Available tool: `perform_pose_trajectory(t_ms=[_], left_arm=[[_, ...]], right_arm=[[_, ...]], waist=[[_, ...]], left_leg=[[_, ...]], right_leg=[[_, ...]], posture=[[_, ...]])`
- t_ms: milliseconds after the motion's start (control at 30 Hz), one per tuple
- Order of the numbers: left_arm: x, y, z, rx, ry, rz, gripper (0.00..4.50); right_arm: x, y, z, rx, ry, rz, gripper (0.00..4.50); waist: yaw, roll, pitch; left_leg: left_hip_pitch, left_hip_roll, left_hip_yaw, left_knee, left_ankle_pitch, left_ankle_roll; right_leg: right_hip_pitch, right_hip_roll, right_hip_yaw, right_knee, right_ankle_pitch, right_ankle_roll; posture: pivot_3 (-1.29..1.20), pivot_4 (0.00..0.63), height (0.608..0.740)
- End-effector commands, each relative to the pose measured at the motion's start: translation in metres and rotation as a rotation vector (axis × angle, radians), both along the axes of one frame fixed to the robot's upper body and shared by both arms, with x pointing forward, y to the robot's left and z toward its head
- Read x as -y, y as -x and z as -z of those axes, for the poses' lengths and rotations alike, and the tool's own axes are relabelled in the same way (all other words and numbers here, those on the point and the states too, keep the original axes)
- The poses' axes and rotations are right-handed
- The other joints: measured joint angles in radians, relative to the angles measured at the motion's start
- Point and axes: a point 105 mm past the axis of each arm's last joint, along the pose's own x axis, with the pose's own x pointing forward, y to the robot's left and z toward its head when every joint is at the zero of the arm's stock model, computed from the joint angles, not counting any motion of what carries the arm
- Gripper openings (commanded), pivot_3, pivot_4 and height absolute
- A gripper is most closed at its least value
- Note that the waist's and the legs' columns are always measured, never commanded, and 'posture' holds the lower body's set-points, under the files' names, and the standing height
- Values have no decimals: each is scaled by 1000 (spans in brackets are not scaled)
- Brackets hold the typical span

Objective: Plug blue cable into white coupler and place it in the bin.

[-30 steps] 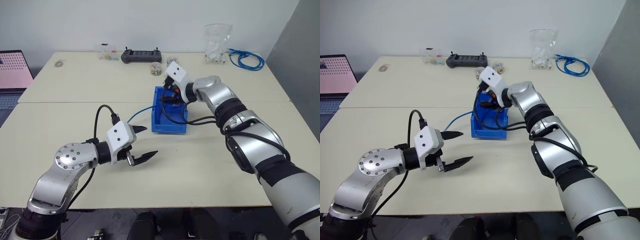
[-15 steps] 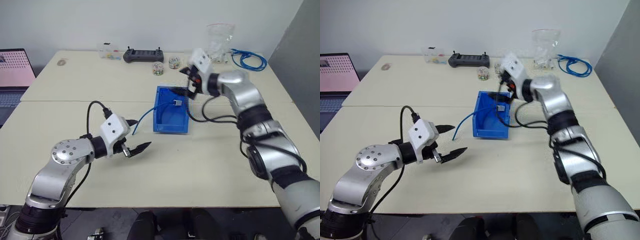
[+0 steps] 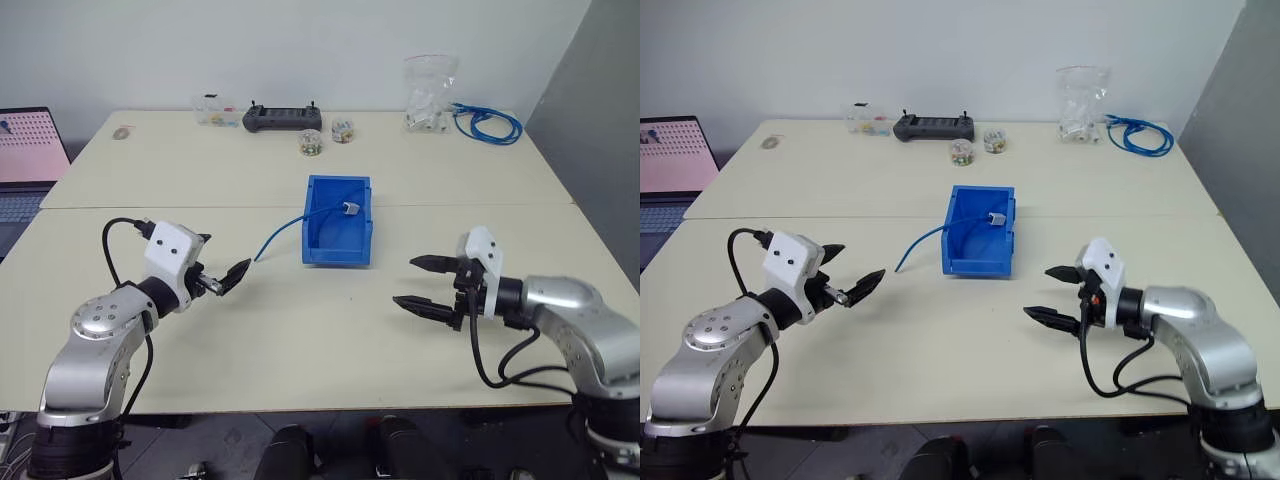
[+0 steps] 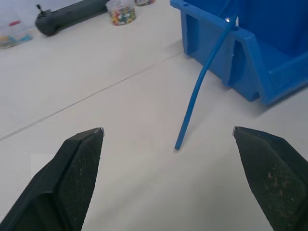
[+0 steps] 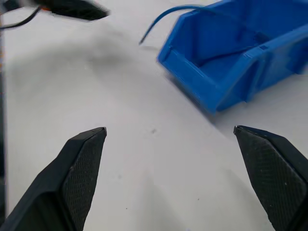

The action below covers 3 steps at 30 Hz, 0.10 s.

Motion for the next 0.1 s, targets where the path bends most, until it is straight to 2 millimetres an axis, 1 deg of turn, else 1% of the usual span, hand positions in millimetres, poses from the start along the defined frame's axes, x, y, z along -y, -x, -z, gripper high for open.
perform_pose_trajectory(t_ms=[33,100], left_arm=[[1,4,-10,67,31,-46,4500],[8,5,-8,77,70,-27,4500]], right_arm=[[4,-2,-5,123,-30,127,4494],[-1,-3,1,145,-38,143,4494]], waist=[[0,-1,-1],[0,-1,-1]], left_leg=[[0,0,0,0,0,0],[0,0,1,0,1,-1]], right_leg=[[0,0,0,0,0,0],[0,0,1,0,0,0]], posture=[[0,150,740],[0,150,740]])
